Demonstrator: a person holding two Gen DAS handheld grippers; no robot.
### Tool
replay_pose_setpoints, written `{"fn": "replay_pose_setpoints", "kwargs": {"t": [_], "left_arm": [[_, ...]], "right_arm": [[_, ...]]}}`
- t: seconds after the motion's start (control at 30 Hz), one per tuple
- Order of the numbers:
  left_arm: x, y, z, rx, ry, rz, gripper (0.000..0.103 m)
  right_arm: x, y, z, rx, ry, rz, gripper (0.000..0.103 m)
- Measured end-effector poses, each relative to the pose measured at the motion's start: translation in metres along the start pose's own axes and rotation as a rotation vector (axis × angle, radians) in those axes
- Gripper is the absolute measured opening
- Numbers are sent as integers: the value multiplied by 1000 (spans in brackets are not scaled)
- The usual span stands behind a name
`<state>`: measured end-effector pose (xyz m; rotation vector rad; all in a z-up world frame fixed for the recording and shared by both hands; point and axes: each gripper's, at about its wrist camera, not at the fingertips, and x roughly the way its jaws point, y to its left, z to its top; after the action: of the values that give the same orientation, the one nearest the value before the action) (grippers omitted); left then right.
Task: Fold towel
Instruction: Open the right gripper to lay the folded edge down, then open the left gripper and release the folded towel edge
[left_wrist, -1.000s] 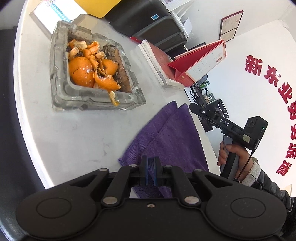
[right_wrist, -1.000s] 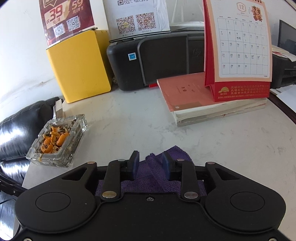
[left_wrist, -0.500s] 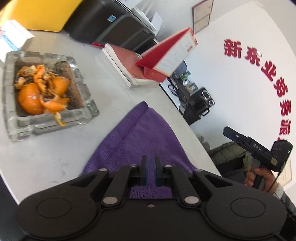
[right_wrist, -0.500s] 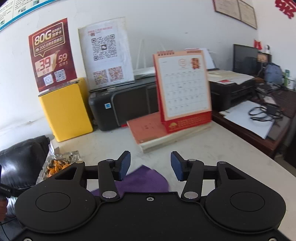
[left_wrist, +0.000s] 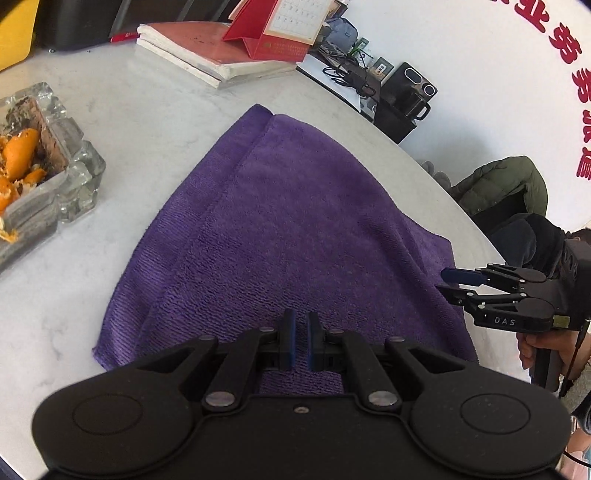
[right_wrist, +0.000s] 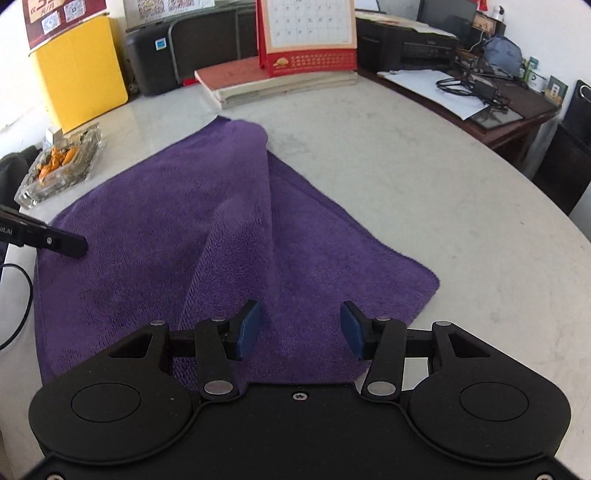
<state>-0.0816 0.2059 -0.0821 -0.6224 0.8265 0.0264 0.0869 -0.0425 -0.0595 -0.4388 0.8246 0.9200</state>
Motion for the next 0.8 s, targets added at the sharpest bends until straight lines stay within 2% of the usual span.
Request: {"fn": "replay_pose_setpoints", "kwargs": {"t": [0.27, 0.57, 0.67, 0.8], "left_arm": [[13, -37, -20, 46, 70, -54, 4], [38, -95, -49, 118, 140, -129, 4], [40, -105, -53, 136, 144, -106, 4], [4, -103, -54, 126, 96, -51, 4]], "right_arm": [[-22, -19, -26, 8, 14, -1, 48], [-71, -62, -87, 93, 45, -62, 50], [-81, -71, -101, 119, 36, -77, 50], [-86, -73, -107, 122, 35, -73, 50]]}}
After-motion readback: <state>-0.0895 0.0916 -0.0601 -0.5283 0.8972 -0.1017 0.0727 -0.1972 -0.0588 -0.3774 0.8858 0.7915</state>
